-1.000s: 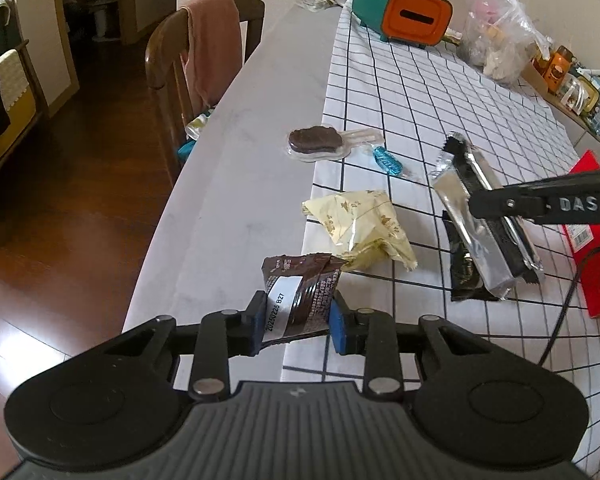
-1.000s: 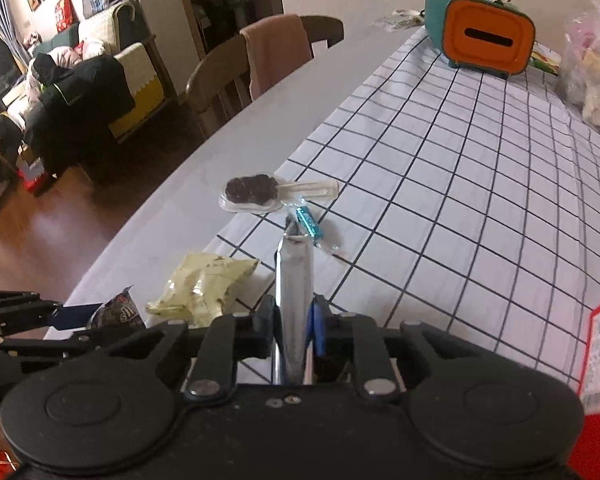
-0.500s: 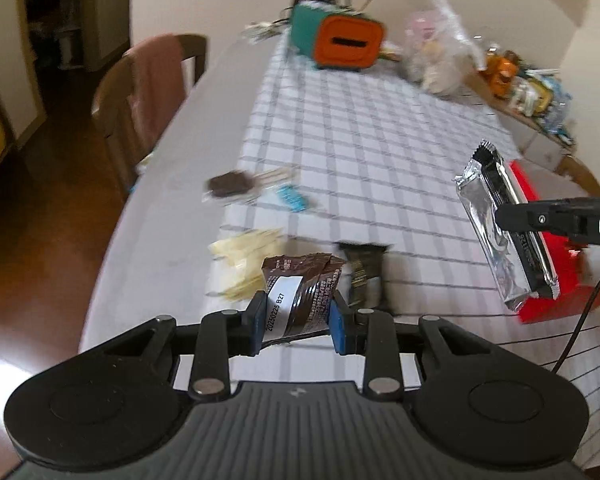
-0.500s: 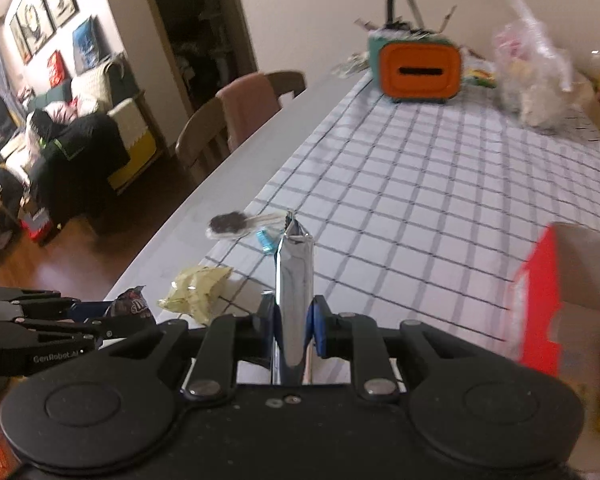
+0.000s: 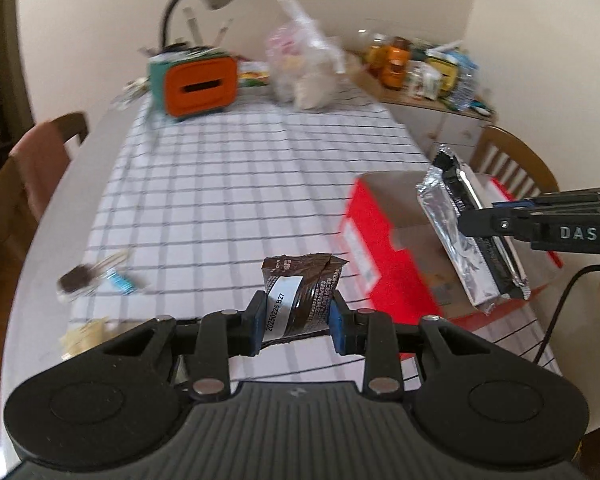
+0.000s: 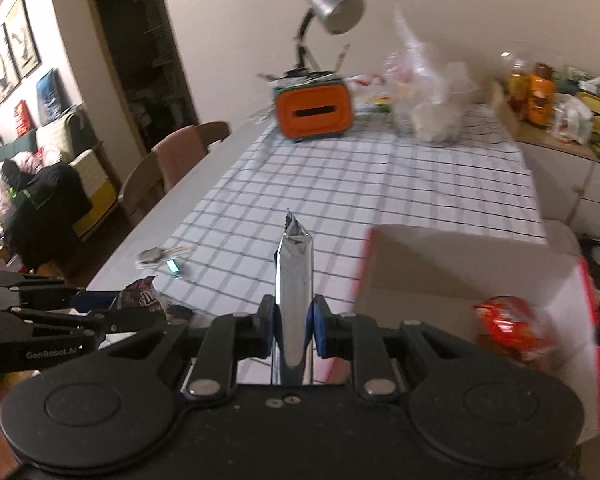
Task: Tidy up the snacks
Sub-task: 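Carry the brown packet and silver wrapper into the red box and release them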
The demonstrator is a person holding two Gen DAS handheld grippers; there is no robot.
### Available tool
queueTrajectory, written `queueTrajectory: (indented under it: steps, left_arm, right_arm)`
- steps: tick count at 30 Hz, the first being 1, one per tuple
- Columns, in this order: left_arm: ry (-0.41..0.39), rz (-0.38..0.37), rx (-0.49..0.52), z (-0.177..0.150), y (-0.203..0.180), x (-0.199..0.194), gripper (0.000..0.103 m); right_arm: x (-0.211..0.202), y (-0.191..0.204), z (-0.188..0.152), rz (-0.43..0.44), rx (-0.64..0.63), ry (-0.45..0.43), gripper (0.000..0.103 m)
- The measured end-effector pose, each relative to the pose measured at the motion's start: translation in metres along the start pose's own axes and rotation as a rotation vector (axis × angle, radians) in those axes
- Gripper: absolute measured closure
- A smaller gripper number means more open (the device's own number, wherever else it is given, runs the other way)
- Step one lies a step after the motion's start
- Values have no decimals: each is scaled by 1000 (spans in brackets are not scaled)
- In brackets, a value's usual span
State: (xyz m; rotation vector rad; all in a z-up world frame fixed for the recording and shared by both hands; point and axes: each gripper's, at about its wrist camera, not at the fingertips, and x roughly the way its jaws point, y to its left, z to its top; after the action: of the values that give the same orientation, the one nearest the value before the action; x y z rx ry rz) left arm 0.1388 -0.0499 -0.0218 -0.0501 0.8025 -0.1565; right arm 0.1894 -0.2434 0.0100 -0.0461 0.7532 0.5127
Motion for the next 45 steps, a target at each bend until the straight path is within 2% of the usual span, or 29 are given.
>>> queueTrajectory:
  steps: [13,20,28,32,37,45]
  left_arm:
    - [38,-26,111,28,-113,55,72]
    - [114,-19,133,41,-149,99,72]
    - [222,9,141,60,-171,147,72]
    - [277,38,114,67,-172,169,72]
    - [355,95,137,70,-178,191,72]
    - [435,130,170,71,-188,215,72]
  right_arm:
    - [-22,-127,-24,-135,109,-3,85]
    - [-16,-178,-42,-196,162,34,85]
    - [-1,-202,-54,-218,179,74,85]
    - [10,-205,-56,-230,167,96,85]
    - [22,-204,-61,-234,154,137,85]
    - [31,-200,-65,-235,126,167,85]
